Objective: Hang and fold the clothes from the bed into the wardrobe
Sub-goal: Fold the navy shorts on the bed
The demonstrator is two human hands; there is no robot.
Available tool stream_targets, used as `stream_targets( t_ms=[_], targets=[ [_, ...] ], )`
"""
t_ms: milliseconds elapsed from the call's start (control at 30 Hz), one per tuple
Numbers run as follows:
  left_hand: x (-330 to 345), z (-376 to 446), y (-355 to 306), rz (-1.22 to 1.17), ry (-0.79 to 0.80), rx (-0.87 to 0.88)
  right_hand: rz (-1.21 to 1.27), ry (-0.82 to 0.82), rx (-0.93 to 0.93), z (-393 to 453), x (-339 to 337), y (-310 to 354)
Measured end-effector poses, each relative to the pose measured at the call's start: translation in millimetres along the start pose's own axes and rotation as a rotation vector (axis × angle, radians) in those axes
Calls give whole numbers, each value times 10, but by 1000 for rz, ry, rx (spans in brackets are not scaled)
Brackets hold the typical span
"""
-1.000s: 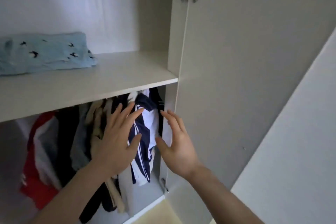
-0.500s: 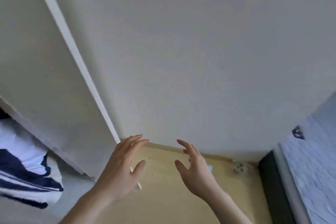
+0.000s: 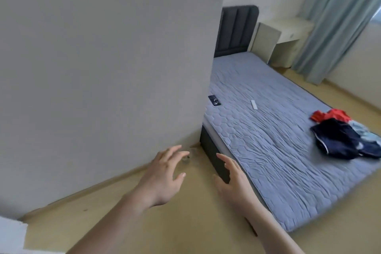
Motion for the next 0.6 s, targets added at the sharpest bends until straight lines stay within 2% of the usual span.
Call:
stream_targets(
  t_ms=[300, 600],
  targets=[
    [1058, 921, -1364, -27, 69, 45, 34, -71, 130, 71, -1532, -1491],
    [1753, 2000, -2302, 32, 193, 145, 91, -177, 181, 427, -2689, -2437]
  ],
)
Point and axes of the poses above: each hand's wrist, its own z-axis towards the middle knuckle, its own x-axis out of the palm, y = z × x, the point moved 8 cm from there along z, towards the middle knuckle, and after that the axes turned 3 degrees about -z, right-handed, at the moved point
